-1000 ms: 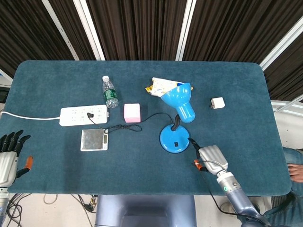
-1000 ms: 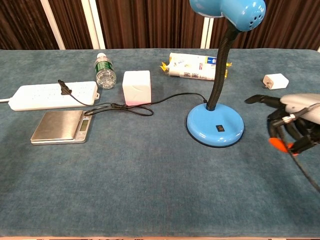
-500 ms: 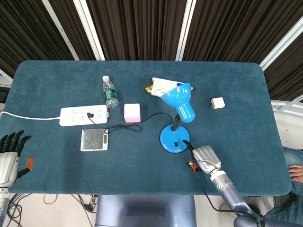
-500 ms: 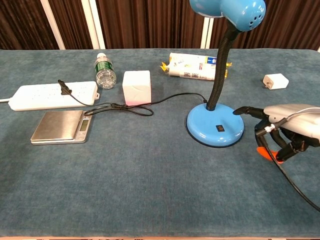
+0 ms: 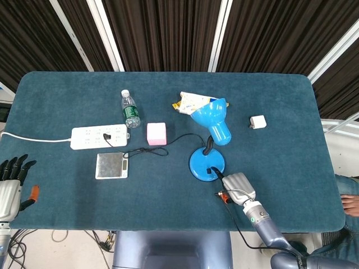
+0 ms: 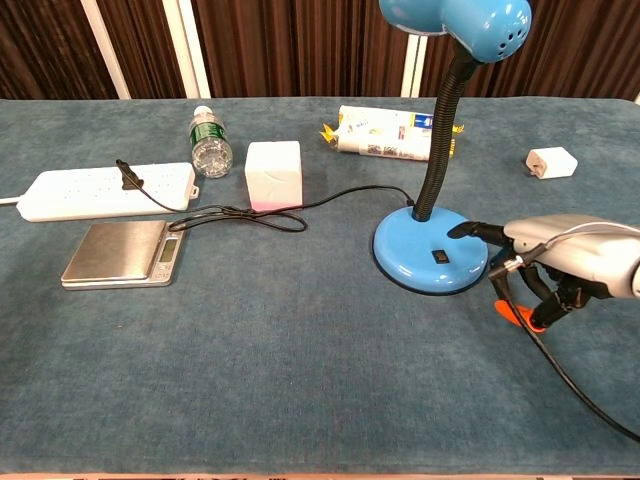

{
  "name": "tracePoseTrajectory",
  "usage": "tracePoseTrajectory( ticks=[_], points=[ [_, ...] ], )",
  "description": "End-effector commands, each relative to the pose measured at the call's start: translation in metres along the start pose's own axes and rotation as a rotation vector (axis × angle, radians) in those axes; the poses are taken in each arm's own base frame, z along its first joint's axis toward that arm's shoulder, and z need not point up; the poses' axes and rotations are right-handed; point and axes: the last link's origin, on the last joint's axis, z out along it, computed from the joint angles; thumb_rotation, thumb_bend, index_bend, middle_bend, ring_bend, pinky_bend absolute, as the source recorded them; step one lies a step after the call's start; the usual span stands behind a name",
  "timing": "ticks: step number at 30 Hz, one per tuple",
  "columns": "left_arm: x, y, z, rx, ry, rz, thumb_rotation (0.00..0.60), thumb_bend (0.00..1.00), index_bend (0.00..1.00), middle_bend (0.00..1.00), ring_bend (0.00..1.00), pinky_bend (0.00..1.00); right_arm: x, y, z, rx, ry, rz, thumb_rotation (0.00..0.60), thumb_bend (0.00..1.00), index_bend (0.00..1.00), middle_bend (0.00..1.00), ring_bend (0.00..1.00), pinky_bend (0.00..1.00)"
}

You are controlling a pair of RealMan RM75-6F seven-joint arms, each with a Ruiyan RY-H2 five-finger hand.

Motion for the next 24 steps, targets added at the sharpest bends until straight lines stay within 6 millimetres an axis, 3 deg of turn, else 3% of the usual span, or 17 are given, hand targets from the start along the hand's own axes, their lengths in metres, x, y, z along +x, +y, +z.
tracePoseTrajectory(
  ticks=[1,24],
  points=[
    [0.000,0.000,0.000,0.002,0.000,-0.001,0.600,0.45,0.17,0.04,0.00,0.00,-0.002,-0.001,0.001,0.000,-0.005,-0.002,0.600,0.50,0.07,0.56,0.69,0.90],
    [0.001,-0.001,0.000,0.005,0.002,-0.003,0.600,0.46,0.17,0.04,0.00,0.00,-0.012,-0.003,0.003,-0.007,-0.053,-0.025,0.600,0.50,0.10,0.56,0.69,0.97]
  ],
)
